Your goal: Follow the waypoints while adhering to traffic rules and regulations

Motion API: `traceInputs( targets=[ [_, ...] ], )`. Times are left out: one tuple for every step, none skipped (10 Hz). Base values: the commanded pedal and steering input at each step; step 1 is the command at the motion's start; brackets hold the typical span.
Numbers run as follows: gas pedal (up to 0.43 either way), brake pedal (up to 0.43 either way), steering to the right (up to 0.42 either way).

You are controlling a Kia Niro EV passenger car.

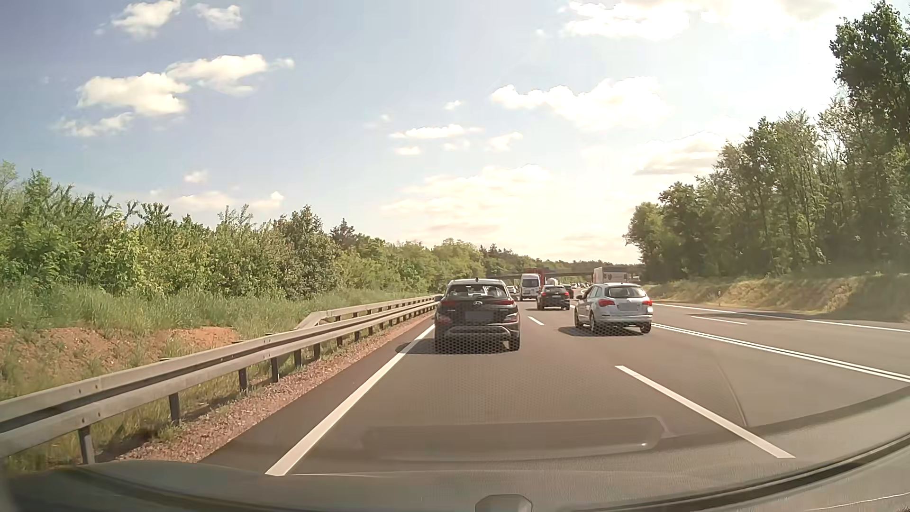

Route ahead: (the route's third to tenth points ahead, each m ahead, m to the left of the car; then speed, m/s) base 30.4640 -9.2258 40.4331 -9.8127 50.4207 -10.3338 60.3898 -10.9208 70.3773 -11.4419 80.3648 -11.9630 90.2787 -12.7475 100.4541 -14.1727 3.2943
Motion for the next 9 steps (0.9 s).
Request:
traceInputs(
  targets=[
    [0.047, 0.000, 0.002],
    [0.047, 0.000, 0.001],
    [0.047, 0.000, 0.001],
    [0.047, 0.000, 0.001],
    [0.047, 0.000, 0.001],
    [0.047, 0.000, 0.001],
    [0.047, 0.000, 0.001],
    [0.059, 0.000, 0.001],
    [0.059, 0.000, 0.001]
  ],
)
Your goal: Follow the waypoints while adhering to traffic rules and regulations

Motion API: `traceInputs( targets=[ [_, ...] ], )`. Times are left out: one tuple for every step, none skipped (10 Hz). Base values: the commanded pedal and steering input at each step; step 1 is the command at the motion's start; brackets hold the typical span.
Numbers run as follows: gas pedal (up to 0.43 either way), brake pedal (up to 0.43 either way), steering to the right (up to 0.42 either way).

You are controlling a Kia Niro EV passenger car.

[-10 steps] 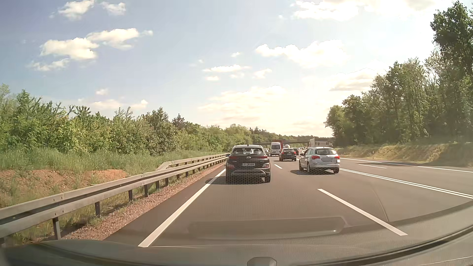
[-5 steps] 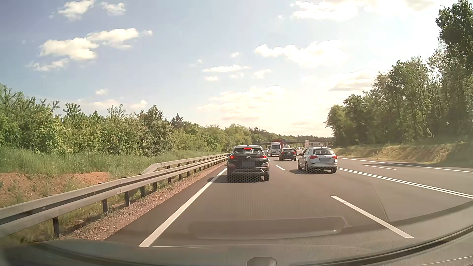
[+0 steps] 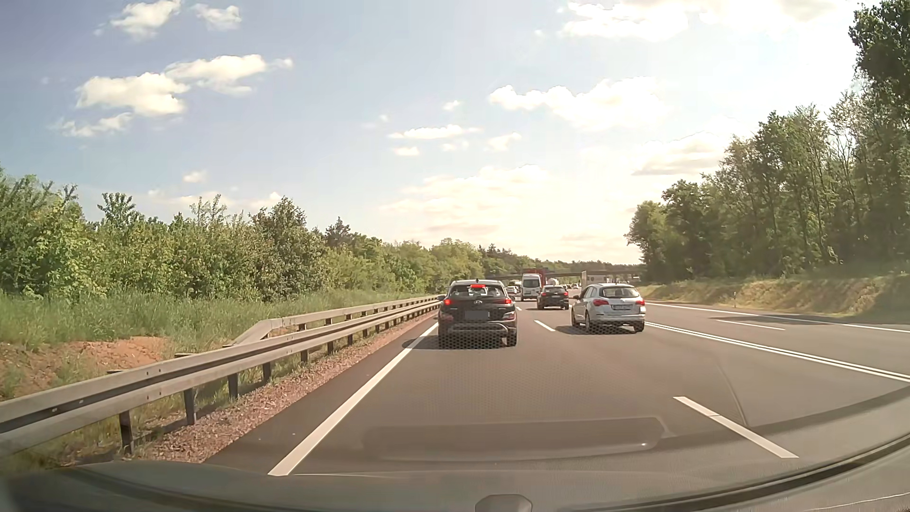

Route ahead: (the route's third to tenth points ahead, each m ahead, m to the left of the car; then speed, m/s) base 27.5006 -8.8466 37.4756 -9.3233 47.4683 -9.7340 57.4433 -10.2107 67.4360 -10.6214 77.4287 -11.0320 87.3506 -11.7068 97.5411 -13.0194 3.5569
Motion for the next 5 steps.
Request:
traceInputs(
  targets=[
    [0.059, 0.000, 0.001],
    [0.059, 0.000, 0.002],
    [0.059, 0.000, 0.002],
    [0.059, 0.000, 0.002],
    [0.059, 0.000, 0.002]
  ],
)
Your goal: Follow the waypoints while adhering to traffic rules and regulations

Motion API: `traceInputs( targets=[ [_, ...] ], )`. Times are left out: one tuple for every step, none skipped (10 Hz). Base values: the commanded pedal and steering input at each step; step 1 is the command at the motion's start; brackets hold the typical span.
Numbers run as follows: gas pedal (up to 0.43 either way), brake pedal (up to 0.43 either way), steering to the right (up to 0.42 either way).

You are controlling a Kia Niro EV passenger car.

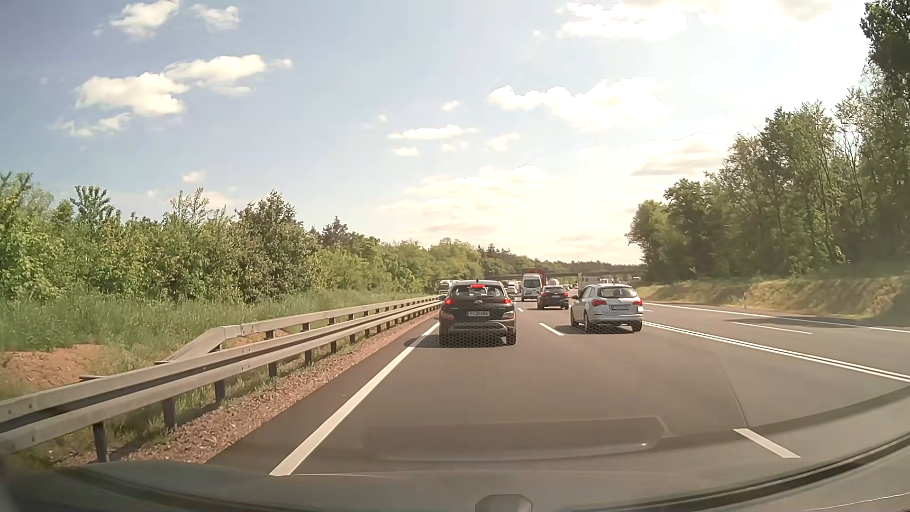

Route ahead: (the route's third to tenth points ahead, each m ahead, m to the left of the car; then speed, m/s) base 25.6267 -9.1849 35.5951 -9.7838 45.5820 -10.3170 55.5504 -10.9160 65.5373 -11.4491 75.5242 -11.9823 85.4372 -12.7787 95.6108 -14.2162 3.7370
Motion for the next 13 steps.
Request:
traceInputs(
  targets=[
    [0.059, 0.000, 0.002],
    [0.059, 0.000, 0.003],
    [0.059, 0.000, 0.003],
    [0.059, 0.000, 0.003],
    [0.059, 0.000, 0.003],
    [0.059, 0.000, 0.003],
    [0.059, 0.000, 0.003],
    [0.059, 0.000, 0.003],
    [0.059, 0.000, 0.003],
    [0.059, 0.000, 0.003],
    [0.059, 0.000, 0.003],
    [0.059, 0.000, 0.003],
    [0.059, 0.000, 0.003]
  ],
)
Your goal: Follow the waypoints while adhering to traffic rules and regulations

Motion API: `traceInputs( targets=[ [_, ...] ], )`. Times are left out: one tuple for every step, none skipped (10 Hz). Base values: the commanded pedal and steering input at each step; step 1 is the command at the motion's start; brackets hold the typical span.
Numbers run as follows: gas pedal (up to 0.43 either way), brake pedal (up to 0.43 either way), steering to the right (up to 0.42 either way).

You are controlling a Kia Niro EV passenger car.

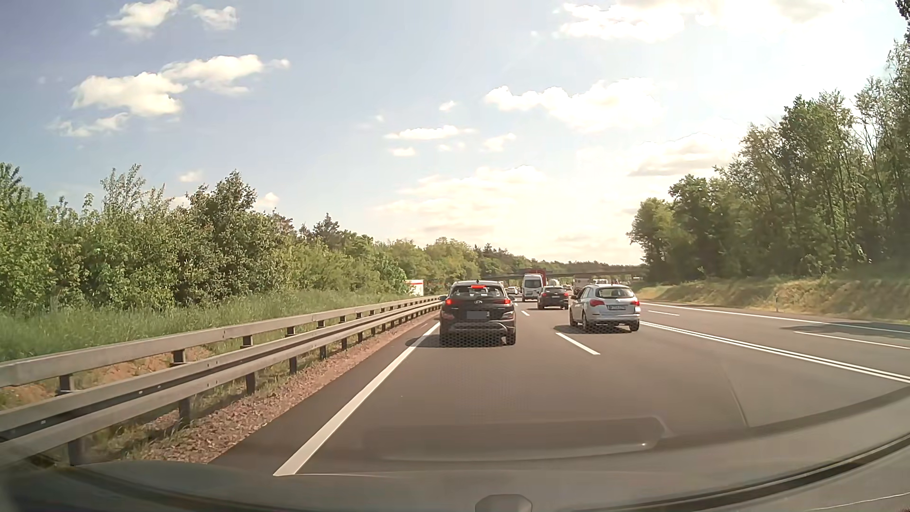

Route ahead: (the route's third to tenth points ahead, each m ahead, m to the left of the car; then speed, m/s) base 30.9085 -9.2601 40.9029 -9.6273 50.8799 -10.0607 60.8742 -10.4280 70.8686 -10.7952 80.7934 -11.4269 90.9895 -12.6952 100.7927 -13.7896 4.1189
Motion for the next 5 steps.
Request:
traceInputs(
  targets=[
    [0.059, 0.000, 0.003],
    [0.059, 0.000, 0.003],
    [0.059, 0.000, 0.003],
    [0.059, 0.000, 0.003],
    [0.059, 0.000, 0.003]
  ],
)
